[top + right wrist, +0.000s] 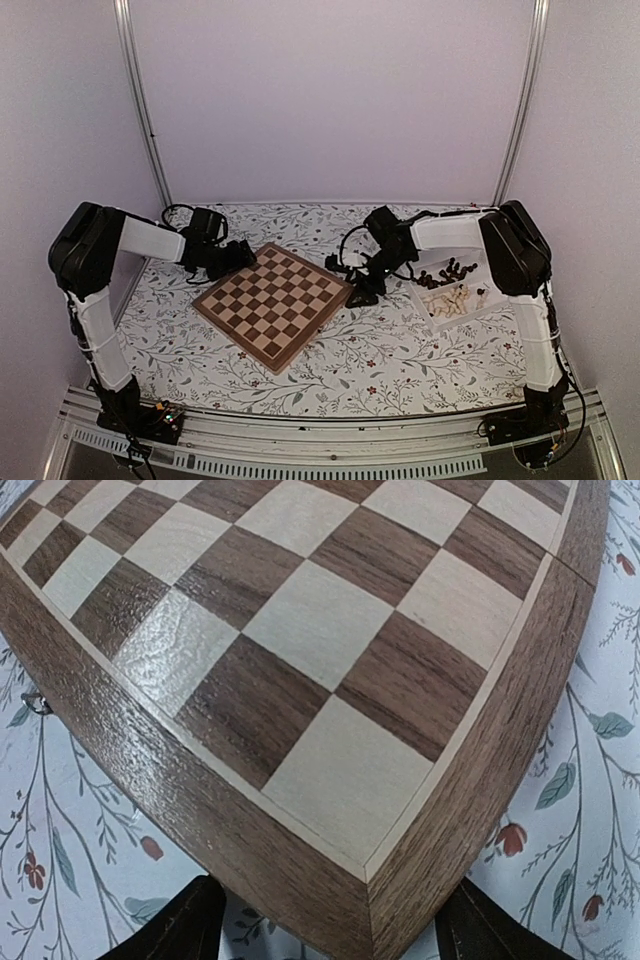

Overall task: Set up the chess pieces on the board
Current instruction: Adjust the storage box at the center of the board.

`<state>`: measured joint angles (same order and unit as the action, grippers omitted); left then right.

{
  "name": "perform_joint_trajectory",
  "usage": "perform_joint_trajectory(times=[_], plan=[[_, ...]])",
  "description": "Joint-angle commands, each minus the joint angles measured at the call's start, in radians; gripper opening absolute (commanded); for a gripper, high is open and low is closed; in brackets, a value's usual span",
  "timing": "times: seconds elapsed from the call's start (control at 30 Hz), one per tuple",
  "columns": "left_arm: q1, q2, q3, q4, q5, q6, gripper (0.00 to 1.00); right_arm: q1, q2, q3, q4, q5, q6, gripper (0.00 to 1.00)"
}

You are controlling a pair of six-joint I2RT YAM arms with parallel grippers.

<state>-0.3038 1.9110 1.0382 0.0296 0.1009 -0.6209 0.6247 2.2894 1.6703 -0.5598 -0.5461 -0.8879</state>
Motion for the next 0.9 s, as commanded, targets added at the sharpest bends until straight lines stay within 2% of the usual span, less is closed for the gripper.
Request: perform_joint_trajectory(times=[0.0,0.1,0.2,0.33,0.43,0.67,0.87], plan=[[-0.078,0.084,0.084,0.067,0.128,0.037,0.87,0.024,-0.105,-0.146,-0.082,0.043,0.052,0.73],[-0.110,0.118,0.143,0.086,0.152,0.066,0.86,0.025,-0.195,-0.251,-0.072,0.034,0.070,0.72],[-0.123,0.066,0.156,0.051,0.076,0.101,0.87,0.026,-0.278,-0.351,-0.049,0.026,0.098,0.72],[-0.122,-0.162,0.069,-0.024,-0.122,0.103,0.91,0.027,-0.357,-0.432,-0.001,0.023,0.138,0.72],[-0.113,-0.298,-0.029,-0.138,-0.237,0.046,0.92,0.027,-0.365,-0.430,0.016,0.073,0.153,0.72],[-0.085,-0.513,-0.277,-0.187,-0.222,-0.093,0.93,0.026,-0.290,-0.348,0.021,0.139,0.158,0.73],[-0.047,-0.481,-0.334,-0.160,-0.200,-0.126,0.95,0.035,-0.256,-0.327,0.021,0.097,0.130,0.74]])
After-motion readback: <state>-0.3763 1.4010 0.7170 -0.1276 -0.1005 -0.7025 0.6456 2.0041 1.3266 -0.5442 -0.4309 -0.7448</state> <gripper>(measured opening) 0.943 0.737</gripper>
